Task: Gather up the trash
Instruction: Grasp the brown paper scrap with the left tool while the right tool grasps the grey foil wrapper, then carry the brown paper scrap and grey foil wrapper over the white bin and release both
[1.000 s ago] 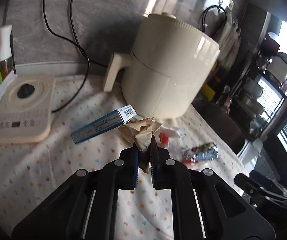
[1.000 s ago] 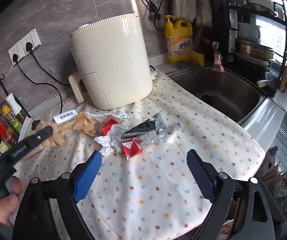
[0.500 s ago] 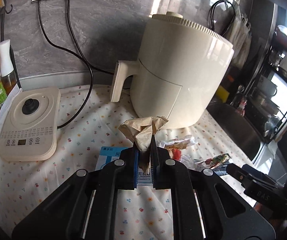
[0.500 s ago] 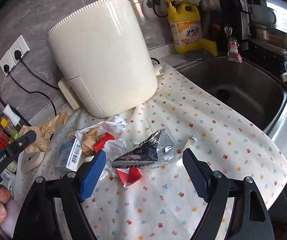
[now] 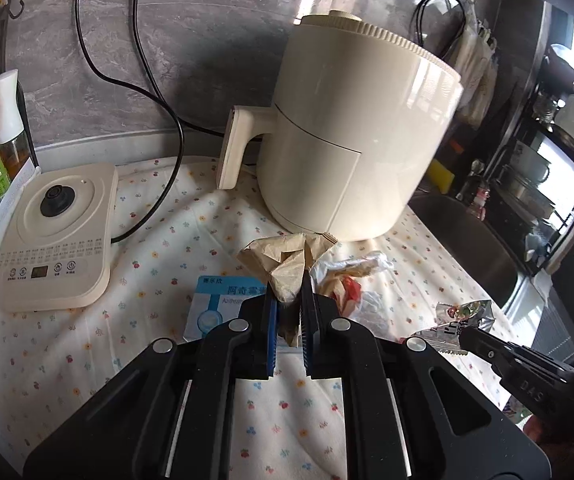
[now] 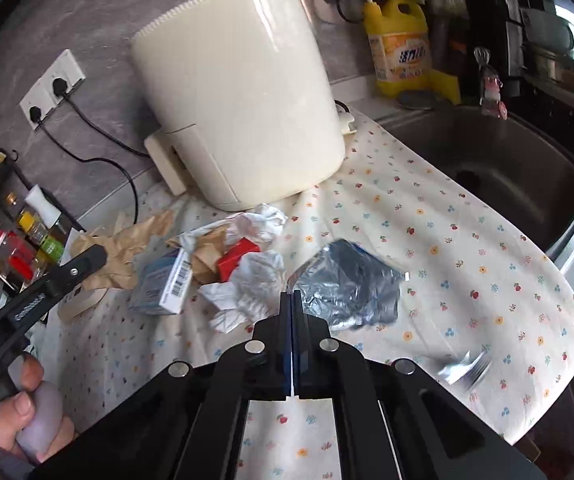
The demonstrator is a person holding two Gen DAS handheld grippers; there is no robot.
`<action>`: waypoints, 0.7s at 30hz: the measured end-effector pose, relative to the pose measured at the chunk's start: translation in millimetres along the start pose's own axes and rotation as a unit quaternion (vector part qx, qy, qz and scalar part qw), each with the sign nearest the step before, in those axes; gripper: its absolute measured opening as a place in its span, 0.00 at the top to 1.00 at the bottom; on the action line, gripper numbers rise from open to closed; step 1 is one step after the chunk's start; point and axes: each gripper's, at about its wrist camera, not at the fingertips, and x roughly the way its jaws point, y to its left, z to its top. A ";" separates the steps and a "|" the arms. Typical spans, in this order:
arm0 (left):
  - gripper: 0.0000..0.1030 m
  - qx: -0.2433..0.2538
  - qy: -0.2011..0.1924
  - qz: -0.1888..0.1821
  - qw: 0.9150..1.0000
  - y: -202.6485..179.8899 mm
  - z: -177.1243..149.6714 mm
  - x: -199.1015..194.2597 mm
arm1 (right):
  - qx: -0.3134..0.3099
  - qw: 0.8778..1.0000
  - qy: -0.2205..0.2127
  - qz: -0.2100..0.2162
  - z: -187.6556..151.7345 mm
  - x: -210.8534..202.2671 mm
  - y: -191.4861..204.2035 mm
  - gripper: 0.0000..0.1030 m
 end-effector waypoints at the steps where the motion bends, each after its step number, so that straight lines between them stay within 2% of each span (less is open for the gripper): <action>1: 0.90 0.001 -0.001 -0.004 1.000 -0.3 -1.1 -2.3 | -0.002 1.000 -0.004 -0.001 -3.1 -6.2 3.3 0.99; 11: 0.90 0.016 -0.004 -0.054 0.998 -13.0 -22.0 -27.5 | 0.005 0.999 -0.035 -0.036 -36.0 -64.4 11.0 0.99; 21: 0.90 0.046 0.014 -0.106 0.993 -62.9 -49.7 -38.5 | 0.039 0.995 -0.046 -0.082 -71.1 -113.2 -21.3 0.99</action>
